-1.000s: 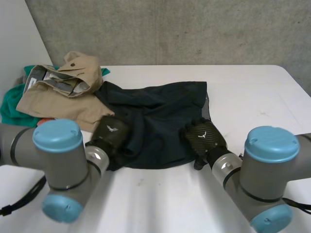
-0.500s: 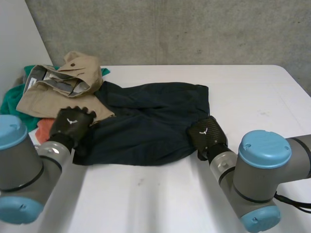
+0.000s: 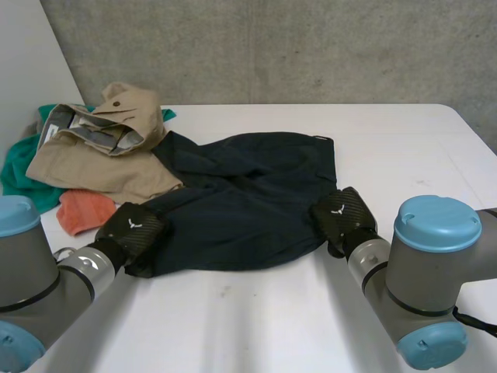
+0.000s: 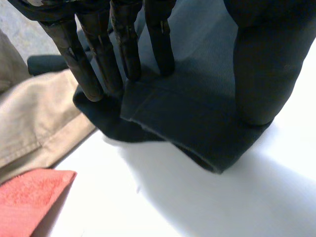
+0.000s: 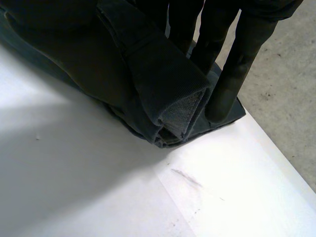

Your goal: Fold the laundry.

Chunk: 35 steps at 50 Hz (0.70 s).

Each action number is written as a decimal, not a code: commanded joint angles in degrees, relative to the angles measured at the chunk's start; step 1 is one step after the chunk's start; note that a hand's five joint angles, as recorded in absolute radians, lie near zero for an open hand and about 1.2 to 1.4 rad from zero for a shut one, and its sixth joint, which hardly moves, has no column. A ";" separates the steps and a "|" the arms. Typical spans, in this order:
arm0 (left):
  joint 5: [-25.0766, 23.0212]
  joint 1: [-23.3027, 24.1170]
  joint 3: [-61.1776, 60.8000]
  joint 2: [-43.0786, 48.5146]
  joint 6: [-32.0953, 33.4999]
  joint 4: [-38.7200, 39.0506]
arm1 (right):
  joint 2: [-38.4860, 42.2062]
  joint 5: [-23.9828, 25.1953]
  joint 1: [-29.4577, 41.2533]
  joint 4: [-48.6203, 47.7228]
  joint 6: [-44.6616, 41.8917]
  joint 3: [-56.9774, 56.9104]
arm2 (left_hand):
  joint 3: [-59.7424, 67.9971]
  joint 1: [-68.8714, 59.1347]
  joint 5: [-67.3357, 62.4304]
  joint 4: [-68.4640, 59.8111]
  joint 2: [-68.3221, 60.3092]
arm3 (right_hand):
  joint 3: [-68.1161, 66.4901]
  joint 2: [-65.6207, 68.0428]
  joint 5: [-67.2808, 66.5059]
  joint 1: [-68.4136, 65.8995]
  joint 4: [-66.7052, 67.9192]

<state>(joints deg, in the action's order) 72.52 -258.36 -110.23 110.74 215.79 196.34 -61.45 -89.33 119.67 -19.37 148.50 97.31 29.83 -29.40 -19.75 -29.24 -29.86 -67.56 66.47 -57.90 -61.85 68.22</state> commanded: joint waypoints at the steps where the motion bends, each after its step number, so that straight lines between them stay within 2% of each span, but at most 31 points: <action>1: 0.61 0.14 1.33 1.41 2.52 -2.80 | -0.16 0.04 -0.49 1.09 -0.05 -0.54 | 4.40 -4.83 -4.48 -4.99 -4.37 | -12.44 13.53 -12.10 -18.15 11.78; 4: 0.43 1.19 1.42 0.00 2.79 -3.95 | -1.12 0.04 -0.31 2.58 -0.05 -0.80 | 50.00 -50.42 -50.07 -50.59 -49.97 | -12.44 13.53 -12.10 -18.15 11.78; 7: 1.57 2.25 1.42 -1.84 2.53 -4.91 | -3.93 0.04 -0.23 5.04 -0.23 -1.15 | 50.17 -50.60 -50.25 -50.76 -50.14 | -12.44 13.53 -12.10 -18.15 11.78; 11: 6.74 4.79 2.56 -12.35 1.56 -7.90 | -11.73 0.21 -0.75 11.52 -1.63 -2.99 | 50.17 -50.60 -50.25 -50.76 -50.14 | -12.44 13.53 -12.10 -18.15 11.78; 14: 8.78 5.94 4.66 -19.14 0.16 -9.31 | -16.40 0.48 -1.63 15.58 -2.59 -5.19 | 50.17 -50.60 -50.25 -50.76 -50.14 | -12.44 13.53 -12.10 -18.15 11.78; 18: 10.63 7.08 11.60 -29.78 -4.32 -12.03 | -24.31 1.44 -3.56 21.91 -3.92 -12.21 | 50.17 -50.60 -50.25 -50.76 -50.14 | -12.44 13.53 -12.10 -18.15 11.78; 23: 11.06 7.70 26.42 -38.22 -10.38 -22.55 | -29.94 4.16 -6.37 31.12 -3.74 -26.07 | 50.17 -50.60 -50.25 -50.76 -50.14 | -12.44 13.53 -12.10 -18.15 11.78; 29: 11.33 7.00 41.04 -32.89 -14.00 -33.29 | -26.53 6.71 -10.06 39.13 -3.04 -38.32 | 50.17 -50.60 -50.25 -50.76 -50.14 | -12.44 13.53 -12.10 -18.15 11.78; 35: 11.59 7.26 50.46 -16.98 -13.65 -41.74 | -15.82 9.44 -11.56 46.00 -2.60 -42.90 | 50.17 -50.60 -50.25 -50.76 -50.14 | -12.44 13.53 -12.10 -18.15 11.78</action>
<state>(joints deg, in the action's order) 84.03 -251.39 -66.40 80.87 201.67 160.62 -86.22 -81.85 109.05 21.82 145.69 57.15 68.11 -63.41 -57.39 -68.73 -68.36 -67.82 66.48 -58.08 -62.78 68.48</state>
